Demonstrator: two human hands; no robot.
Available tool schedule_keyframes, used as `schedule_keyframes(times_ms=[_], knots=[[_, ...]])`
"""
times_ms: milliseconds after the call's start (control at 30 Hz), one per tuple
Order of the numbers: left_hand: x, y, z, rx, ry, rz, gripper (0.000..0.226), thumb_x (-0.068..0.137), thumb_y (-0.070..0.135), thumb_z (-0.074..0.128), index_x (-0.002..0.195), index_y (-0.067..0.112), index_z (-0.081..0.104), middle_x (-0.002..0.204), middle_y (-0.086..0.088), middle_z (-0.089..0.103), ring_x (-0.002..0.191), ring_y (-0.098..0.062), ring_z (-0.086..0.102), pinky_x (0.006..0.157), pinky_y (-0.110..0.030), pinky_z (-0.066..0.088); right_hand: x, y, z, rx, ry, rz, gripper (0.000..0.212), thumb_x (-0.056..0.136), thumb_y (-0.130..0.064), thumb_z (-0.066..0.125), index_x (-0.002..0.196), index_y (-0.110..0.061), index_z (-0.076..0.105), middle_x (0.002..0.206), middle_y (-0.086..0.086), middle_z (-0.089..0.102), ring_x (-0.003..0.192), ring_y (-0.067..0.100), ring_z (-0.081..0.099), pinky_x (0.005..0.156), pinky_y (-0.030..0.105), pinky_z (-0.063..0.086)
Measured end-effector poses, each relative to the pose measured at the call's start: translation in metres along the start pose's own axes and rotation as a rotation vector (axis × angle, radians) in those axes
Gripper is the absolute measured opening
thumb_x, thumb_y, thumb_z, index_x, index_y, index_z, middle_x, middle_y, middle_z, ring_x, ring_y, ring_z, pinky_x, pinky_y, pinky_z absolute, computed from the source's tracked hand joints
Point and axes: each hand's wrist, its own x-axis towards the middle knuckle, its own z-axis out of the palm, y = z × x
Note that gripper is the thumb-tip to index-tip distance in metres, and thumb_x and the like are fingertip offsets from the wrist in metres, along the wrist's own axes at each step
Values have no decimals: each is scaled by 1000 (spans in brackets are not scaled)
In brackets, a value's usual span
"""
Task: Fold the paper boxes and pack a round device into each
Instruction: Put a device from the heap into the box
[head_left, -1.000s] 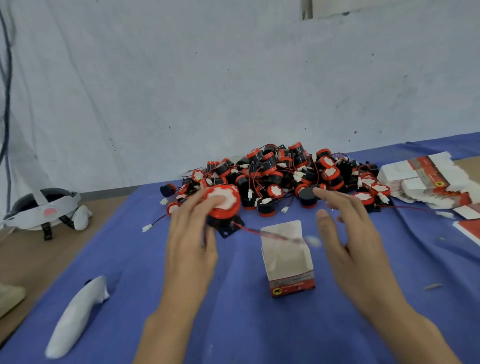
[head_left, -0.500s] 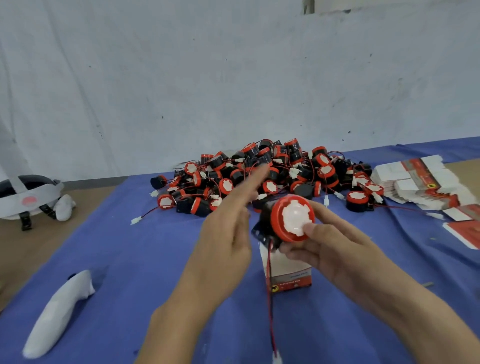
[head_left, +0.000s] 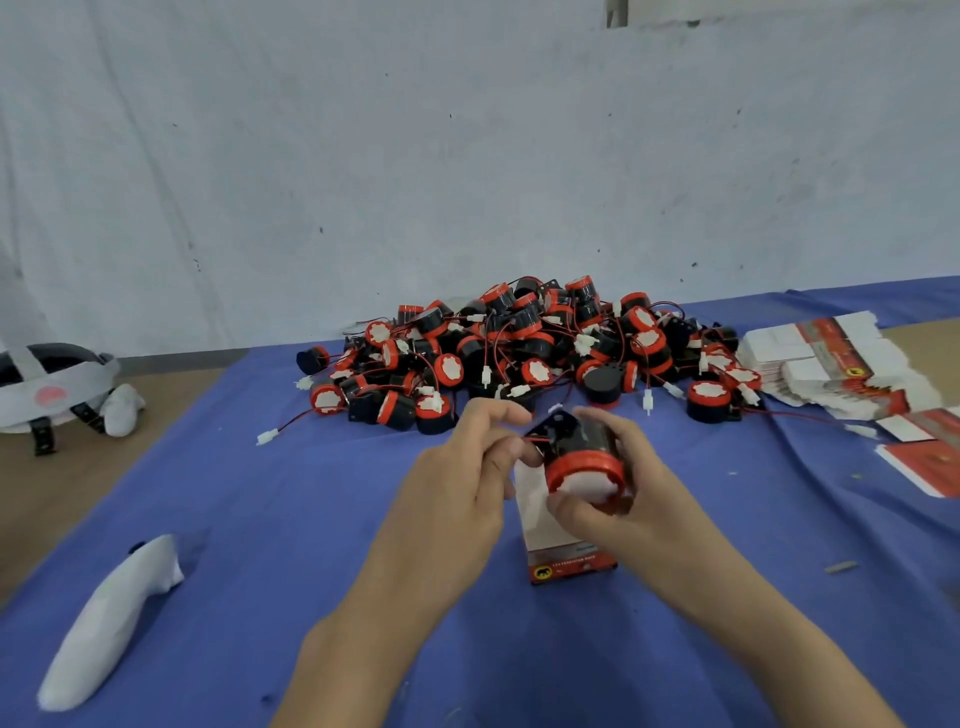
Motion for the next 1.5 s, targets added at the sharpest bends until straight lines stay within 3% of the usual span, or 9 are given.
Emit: schedule_keyframes(times_ms=[100, 267, 433, 633, 833, 1100, 1233, 1400, 1500], knots=[[0, 0, -2, 61, -73, 41, 13, 103, 30, 48, 102, 42, 51, 97, 28, 68, 84, -7, 63, 72, -33, 52, -1, -2, -5, -368, 24, -45, 71, 81, -34, 74, 126, -62, 27, 119, -31, 41, 107, -6, 50, 84, 12, 45], [3, 6, 0, 122, -58, 142, 9, 97, 35, 59, 101, 43, 59, 95, 23, 68, 96, 1, 62, 74, -15, 45, -7, -11, -7, -718, -78, -149, 91, 84, -46, 69, 126, -80, -6, 111, -22, 54, 103, 5, 52, 89, 24, 45], [4, 5, 5, -134, 52, 88, 10, 99, 30, 59, 101, 39, 64, 94, 26, 67, 93, 1, 65, 75, -11, 46, -11, -14, 0, -252, 29, -155, 49, 73, -50, 74, 108, -64, 43, 101, -34, 62, 86, -2, 67, 70, 10, 50], [0, 6, 24, -190, 109, 62, 24, 103, 24, 50, 113, 40, 64, 107, 27, 64, 101, 3, 62, 77, -9, 47, -8, -4, 5, 177, 183, -98, 47, 61, -59, 78, 101, -52, 53, 104, -21, 65, 92, 7, 70, 71, 16, 55], [-5, 9, 44, -376, 129, -89, 19, 102, 25, 53, 107, 38, 66, 89, 18, 69, 79, -6, 68, 66, -17, 52, -1, 0, 1, 382, 370, -115, 46, 68, -62, 81, 108, -52, 60, 105, -15, 70, 97, 5, 69, 77, 22, 57], [-14, 29, 66, -749, 98, -234, 23, 101, 35, 55, 123, 38, 60, 113, 13, 71, 102, -8, 69, 75, -17, 55, -2, -1, 21, 436, 530, -165, 33, 83, -54, 60, 112, -39, 65, 103, -19, 72, 91, 0, 70, 70, 13, 54], [-7, 26, 61, -784, 123, -295, 31, 95, 45, 58, 124, 33, 62, 108, 6, 75, 100, -14, 71, 86, -35, 59, -3, -6, 26, 294, 465, -197, 35, 92, -48, 52, 124, -35, 56, 102, -33, 69, 94, -11, 66, 70, 5, 49], [4, 8, 34, -595, 134, -366, 20, 98, 36, 58, 117, 37, 62, 88, 19, 75, 80, 0, 70, 65, -11, 52, -2, 4, 4, 174, 333, -94, 70, 86, -79, 35, 150, -52, 30, 150, -27, 44, 137, -8, 40, 115, 22, 35], [5, -4, 22, -498, 108, -451, 24, 101, 29, 56, 124, 31, 62, 80, 14, 74, 75, 3, 69, 60, -9, 50, 2, 21, -21, 28, 267, -3, 82, 80, -77, 40, 154, -47, 24, 147, -25, 47, 132, -12, 44, 103, 10, 38]])
